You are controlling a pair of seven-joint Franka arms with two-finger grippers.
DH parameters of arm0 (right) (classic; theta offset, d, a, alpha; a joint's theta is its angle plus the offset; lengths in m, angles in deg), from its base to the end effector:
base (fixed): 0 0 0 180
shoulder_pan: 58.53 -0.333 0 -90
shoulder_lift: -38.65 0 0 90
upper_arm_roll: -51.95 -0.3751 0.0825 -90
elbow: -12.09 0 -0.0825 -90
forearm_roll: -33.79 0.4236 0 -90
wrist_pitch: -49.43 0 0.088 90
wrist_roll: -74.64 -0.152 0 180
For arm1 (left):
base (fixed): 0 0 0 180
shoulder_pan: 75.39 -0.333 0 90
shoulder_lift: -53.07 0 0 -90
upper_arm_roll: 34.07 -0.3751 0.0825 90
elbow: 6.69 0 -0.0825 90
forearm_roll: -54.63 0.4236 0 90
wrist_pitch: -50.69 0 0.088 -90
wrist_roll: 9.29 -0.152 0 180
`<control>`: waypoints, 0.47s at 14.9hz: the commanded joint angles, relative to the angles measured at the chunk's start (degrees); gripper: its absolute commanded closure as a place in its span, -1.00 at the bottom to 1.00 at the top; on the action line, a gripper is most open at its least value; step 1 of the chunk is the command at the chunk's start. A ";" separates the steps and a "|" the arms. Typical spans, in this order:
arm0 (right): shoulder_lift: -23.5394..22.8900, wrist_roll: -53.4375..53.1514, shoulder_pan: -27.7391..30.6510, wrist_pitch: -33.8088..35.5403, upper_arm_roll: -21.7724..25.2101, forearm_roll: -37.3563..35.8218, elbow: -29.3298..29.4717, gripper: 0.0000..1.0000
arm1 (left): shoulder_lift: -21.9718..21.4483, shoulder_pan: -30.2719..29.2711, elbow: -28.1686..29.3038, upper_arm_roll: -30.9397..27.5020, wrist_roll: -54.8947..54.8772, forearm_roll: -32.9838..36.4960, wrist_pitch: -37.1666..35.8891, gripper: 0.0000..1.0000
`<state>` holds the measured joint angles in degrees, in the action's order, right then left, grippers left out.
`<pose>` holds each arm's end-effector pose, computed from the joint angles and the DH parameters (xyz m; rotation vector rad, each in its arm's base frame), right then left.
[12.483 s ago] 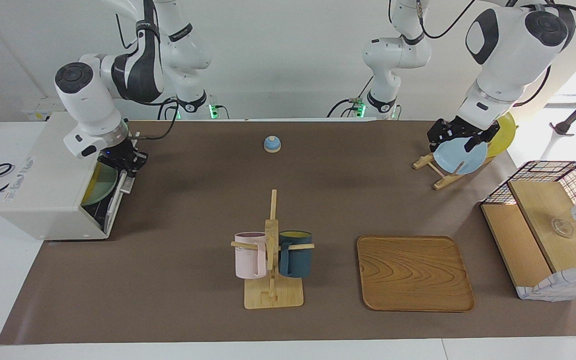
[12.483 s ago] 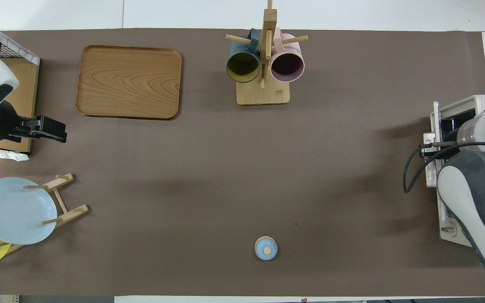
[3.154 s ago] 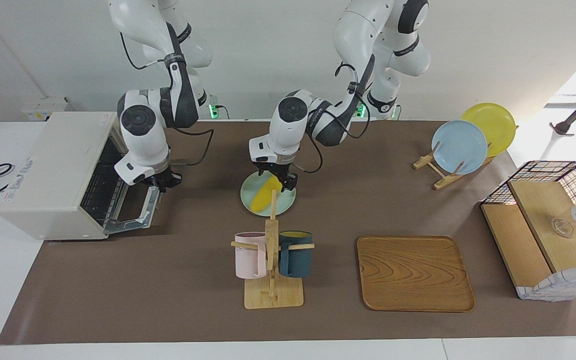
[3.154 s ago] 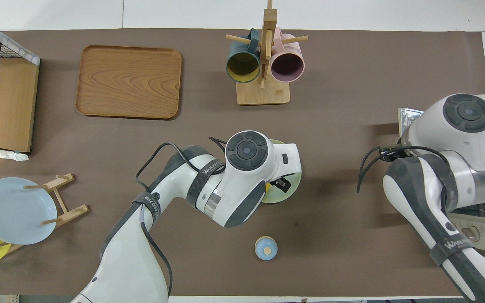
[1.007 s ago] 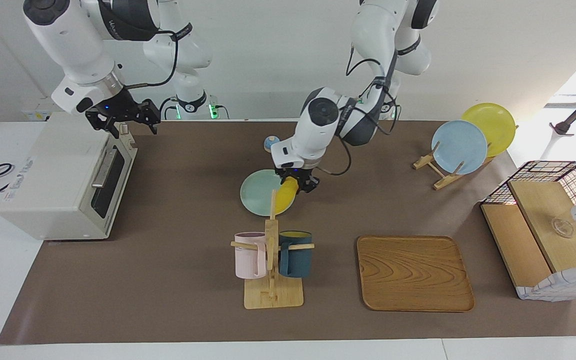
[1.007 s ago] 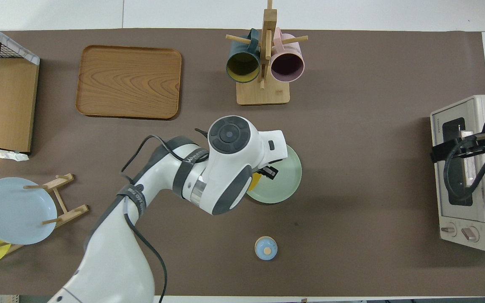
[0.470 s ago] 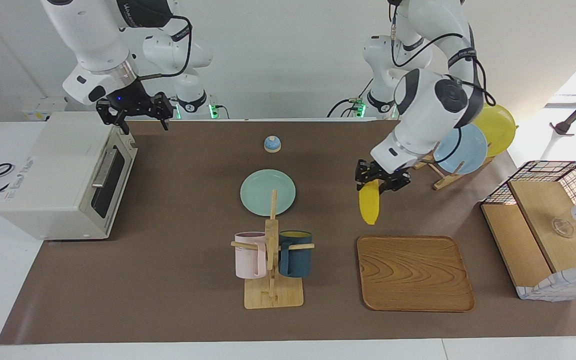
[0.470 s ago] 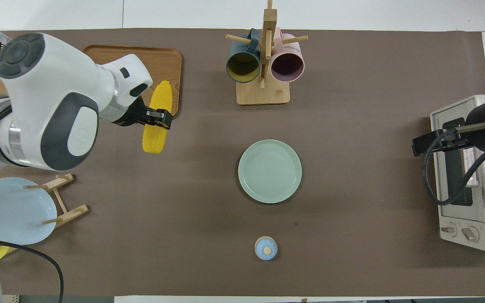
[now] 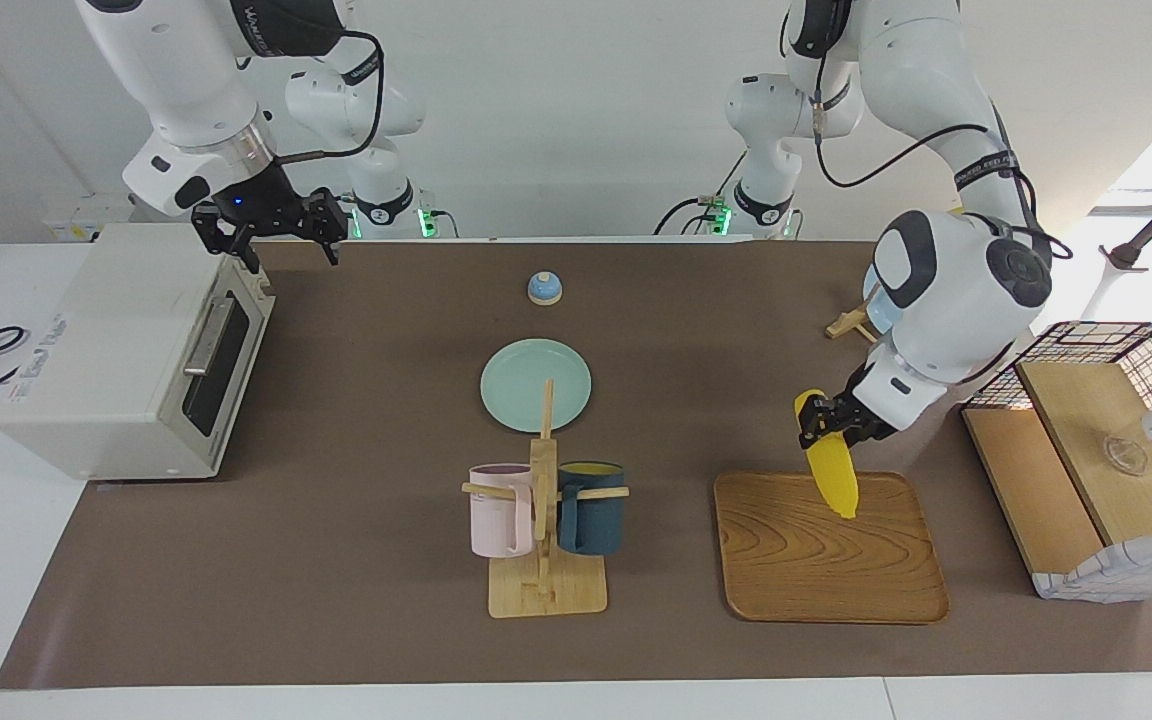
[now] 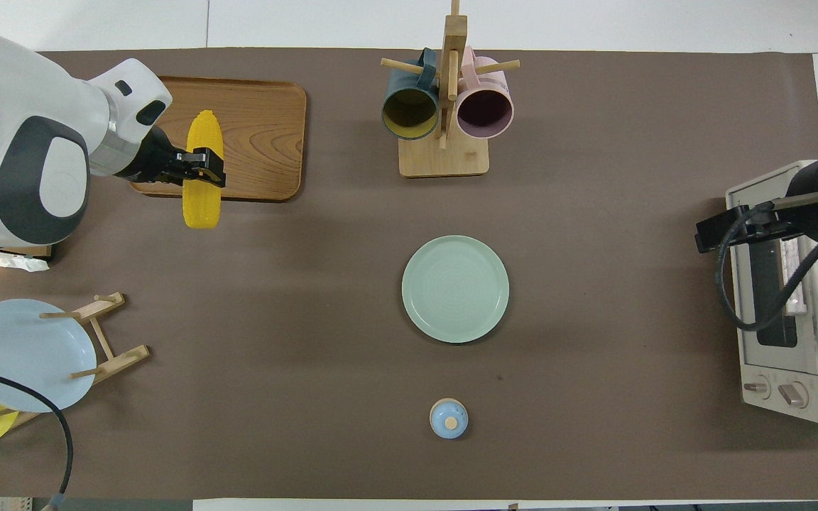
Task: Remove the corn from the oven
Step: 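Carry the corn with the left gripper onto the wooden tray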
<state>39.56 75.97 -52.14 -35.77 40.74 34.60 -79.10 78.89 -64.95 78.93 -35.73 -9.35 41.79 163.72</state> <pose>0.5725 0.0514 0.6304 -3.1256 -0.1685 0.1398 0.7422 -0.1415 0.4095 2.9432 -0.1065 0.0194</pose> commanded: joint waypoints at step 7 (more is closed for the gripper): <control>-0.38 -1.43 -0.59 0.92 -0.39 -2.21 0.40 -1.00 | 18.13 -0.25 -18.21 -1.16 1.20 1.16 6.32 1.00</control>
<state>39.54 75.52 -52.83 -35.77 40.70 33.61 -79.15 95.25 -65.28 63.31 -36.64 -9.19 41.82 169.40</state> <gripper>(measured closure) 0.000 0.445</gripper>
